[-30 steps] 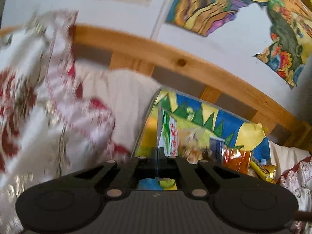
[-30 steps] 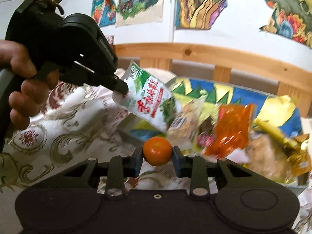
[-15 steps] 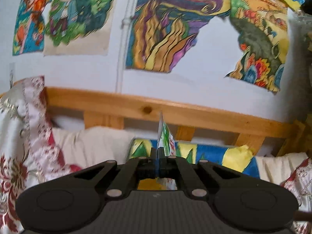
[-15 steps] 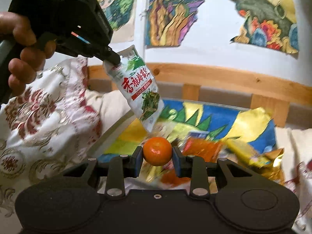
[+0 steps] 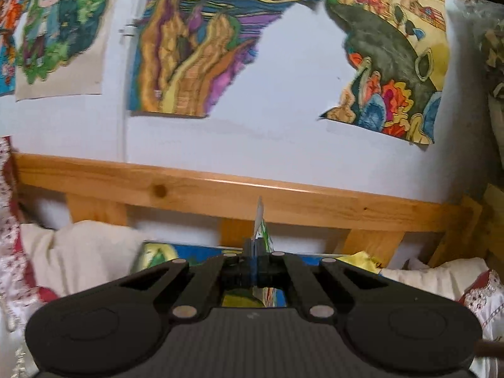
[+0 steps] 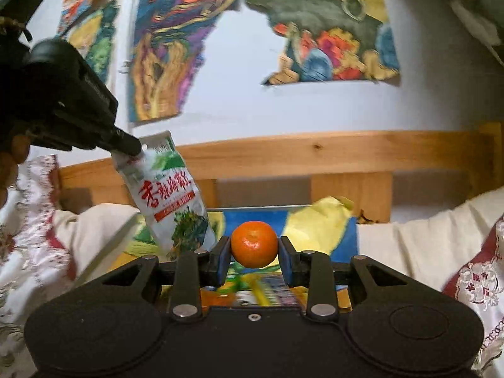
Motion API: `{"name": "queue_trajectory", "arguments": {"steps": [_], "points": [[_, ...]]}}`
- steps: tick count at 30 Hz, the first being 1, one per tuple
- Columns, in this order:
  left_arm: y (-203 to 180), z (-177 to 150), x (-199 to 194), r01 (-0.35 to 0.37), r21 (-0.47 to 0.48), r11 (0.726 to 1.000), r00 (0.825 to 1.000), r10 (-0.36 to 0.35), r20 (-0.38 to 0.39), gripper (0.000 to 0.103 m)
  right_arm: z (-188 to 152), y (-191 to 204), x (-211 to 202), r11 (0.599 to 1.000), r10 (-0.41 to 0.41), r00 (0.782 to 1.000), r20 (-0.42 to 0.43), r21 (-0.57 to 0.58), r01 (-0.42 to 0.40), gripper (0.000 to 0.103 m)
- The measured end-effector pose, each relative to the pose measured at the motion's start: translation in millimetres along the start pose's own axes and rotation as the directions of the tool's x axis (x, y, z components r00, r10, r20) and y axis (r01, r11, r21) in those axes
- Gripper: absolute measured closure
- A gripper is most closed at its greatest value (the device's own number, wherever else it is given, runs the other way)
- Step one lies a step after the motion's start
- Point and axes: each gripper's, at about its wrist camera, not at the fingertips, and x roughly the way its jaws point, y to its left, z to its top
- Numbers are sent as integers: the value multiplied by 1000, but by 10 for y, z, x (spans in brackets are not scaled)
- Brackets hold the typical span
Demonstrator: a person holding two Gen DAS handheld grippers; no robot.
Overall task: Organize snacks
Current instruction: 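Carry the white-and-green packet and mandarin over the tray and lower them in with both tools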
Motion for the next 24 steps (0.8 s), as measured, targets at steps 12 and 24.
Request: {"name": "queue_trajectory", "arguments": {"steps": [12,24], "points": [[-232,-163,344,9,8,1000,1000,-9,-8,103,-121,-284,285,998,-47,998,-52,43,50,68],[129,-445,485,-152,-32,988,985,148,-92,99,-165,-276,336,997,-72,993,-91,34,75,63]]}}
